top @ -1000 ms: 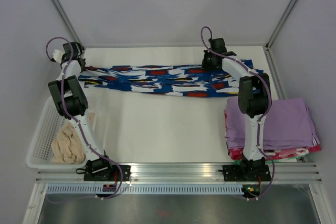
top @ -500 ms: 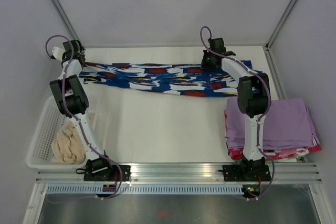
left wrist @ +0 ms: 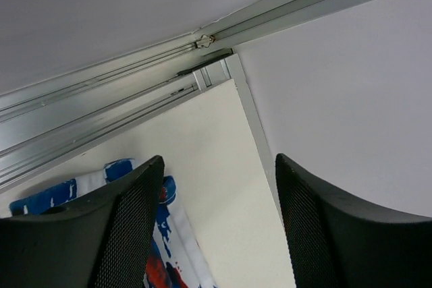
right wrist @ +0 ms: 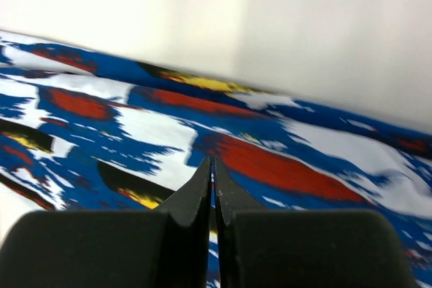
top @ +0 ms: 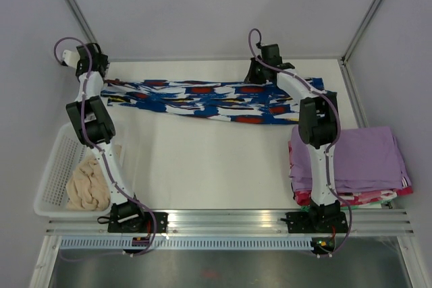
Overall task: Fold and stack the trousers
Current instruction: Fold the trousers
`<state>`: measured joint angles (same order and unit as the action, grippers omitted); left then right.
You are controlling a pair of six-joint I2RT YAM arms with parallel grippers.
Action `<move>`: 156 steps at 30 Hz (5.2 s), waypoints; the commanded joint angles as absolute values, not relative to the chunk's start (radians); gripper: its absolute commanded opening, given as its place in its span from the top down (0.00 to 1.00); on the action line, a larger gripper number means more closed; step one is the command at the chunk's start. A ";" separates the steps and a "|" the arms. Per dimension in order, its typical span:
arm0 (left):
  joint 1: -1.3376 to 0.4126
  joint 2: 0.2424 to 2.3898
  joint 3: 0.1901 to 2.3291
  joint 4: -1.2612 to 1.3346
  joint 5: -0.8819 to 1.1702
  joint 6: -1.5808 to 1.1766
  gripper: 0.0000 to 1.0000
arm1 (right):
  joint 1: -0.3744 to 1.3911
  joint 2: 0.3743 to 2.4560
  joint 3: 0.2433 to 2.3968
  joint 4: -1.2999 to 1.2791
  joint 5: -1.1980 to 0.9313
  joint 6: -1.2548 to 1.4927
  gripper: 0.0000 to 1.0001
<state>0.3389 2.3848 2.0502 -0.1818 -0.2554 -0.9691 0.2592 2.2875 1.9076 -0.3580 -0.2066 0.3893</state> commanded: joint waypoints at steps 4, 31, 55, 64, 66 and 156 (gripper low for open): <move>0.344 2.412 2.117 -0.400 -0.227 -1.022 0.26 | 0.304 2.370 2.065 -0.304 -0.317 0.351 0.81; 0.492 1.989 1.467 -0.083 0.112 -1.064 0.20 | 0.515 2.465 2.197 -0.253 -0.232 0.086 0.10; 0.488 2.200 1.669 -0.166 0.005 -1.092 0.60 | 0.514 2.450 2.157 -0.313 -0.146 0.100 0.08; 0.488 2.276 1.759 -0.204 -0.060 -1.081 0.60 | 0.514 2.465 2.178 -0.328 -0.132 0.100 0.07; 0.488 2.284 1.770 -0.209 -0.066 -1.075 0.59 | 0.514 2.468 2.181 -0.331 -0.127 0.100 0.07; 0.281 2.634 2.342 -0.375 -0.199 -1.262 0.26 | 0.462 2.496 2.201 -0.275 -0.093 0.229 0.06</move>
